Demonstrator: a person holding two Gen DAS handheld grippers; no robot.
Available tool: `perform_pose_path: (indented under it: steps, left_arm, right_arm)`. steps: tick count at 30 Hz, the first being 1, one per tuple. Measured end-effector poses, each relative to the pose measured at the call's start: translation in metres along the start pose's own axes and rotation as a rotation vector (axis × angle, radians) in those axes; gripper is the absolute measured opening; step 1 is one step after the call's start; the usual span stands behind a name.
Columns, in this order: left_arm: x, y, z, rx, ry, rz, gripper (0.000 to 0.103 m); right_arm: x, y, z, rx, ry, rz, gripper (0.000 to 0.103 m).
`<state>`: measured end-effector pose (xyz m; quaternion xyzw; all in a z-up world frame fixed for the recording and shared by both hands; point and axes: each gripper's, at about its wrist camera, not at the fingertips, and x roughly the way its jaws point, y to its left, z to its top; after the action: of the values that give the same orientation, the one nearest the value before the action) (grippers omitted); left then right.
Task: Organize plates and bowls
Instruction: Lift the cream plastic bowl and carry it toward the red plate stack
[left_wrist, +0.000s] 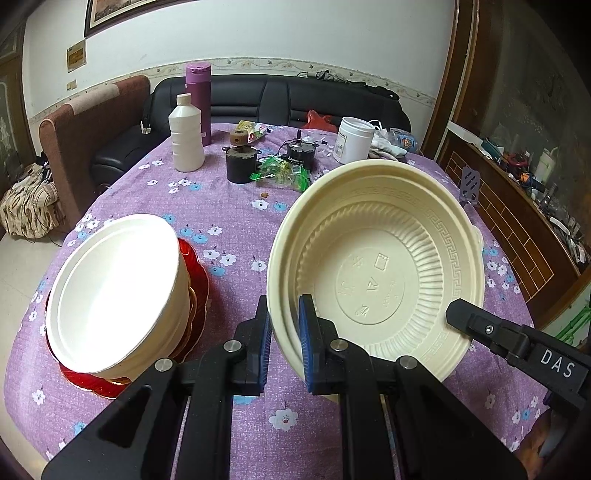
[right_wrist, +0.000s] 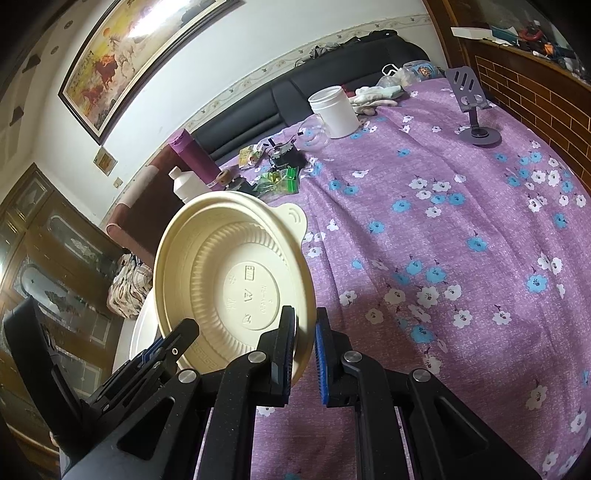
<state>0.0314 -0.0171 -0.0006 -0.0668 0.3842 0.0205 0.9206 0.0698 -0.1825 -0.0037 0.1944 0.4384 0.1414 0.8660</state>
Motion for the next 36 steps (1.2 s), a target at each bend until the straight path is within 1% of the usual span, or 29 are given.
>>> perform_pose_path:
  steps: [22,28,36]
  left_arm:
    - [-0.011,0.018,0.003,-0.035,-0.018,0.018,0.012]
    - [-0.018,0.026,0.004,-0.048,-0.031,0.029,0.013]
    - [-0.028,0.047,0.009,-0.07,-0.052,0.058,0.013]
  right_arm:
    - [0.004,0.023,0.004,-0.044,0.003,0.03,0.01]
    - [0.003,0.035,0.008,-0.066,-0.001,0.044,0.01]
    - [0.007,0.058,0.011,-0.109,0.002,0.079,0.01]
